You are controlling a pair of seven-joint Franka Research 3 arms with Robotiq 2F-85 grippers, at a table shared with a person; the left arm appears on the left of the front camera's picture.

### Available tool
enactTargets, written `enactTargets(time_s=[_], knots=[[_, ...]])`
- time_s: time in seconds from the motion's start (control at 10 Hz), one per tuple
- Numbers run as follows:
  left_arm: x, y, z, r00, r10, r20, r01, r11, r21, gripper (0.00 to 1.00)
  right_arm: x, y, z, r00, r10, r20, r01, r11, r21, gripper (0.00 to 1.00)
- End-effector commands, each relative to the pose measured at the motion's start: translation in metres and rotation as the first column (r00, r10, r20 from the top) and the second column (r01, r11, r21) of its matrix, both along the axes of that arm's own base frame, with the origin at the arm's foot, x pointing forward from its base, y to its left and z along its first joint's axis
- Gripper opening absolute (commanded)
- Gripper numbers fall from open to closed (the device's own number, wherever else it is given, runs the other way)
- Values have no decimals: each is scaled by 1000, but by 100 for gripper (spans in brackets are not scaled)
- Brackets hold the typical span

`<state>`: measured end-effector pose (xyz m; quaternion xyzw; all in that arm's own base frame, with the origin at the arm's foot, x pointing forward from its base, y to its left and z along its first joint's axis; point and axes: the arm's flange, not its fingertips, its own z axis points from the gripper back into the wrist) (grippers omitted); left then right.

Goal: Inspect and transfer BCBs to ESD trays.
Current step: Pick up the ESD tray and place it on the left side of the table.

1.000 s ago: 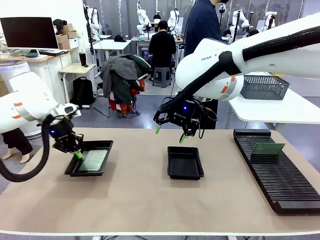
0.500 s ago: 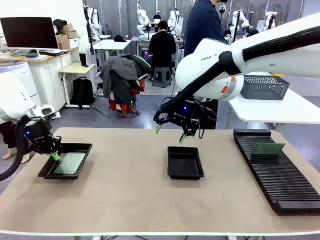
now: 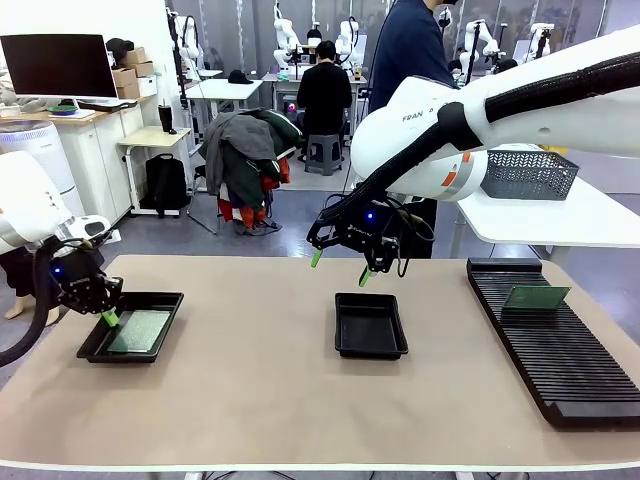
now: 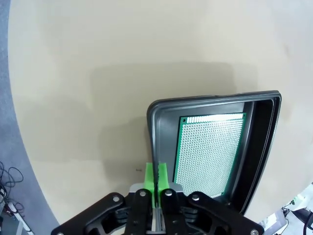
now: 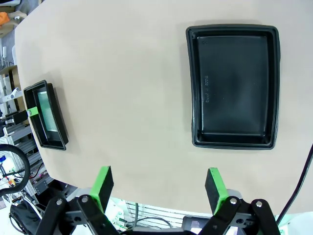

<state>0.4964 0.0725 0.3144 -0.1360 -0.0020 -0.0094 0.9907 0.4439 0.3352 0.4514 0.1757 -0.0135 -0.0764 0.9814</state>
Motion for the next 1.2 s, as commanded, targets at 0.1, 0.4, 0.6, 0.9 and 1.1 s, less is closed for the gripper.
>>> enactTargets(time_s=[0.1, 0.4, 0.6, 0.9, 1.1], knots=[[1, -5, -9, 999, 48, -10, -48, 999, 14, 3, 2, 2, 0, 1000, -5, -1, 5, 1000, -15, 100], [2, -4, -10, 999, 33, -14, -33, 999, 7, 3, 2, 2, 0, 1000, -5, -1, 5, 1000, -15, 100], [2, -4, -10, 999, 33, -14, -33, 999, 7, 3, 2, 2, 0, 1000, -5, -1, 5, 1000, -15, 100], [2, -4, -10, 999, 33, -14, -33, 999, 7, 3, 2, 2, 0, 1000, -5, -1, 5, 1000, -15, 100], [2, -4, -10, 999, 33, -14, -33, 999, 7, 3, 2, 2, 0, 1000, -5, -1, 5, 1000, -15, 100]])
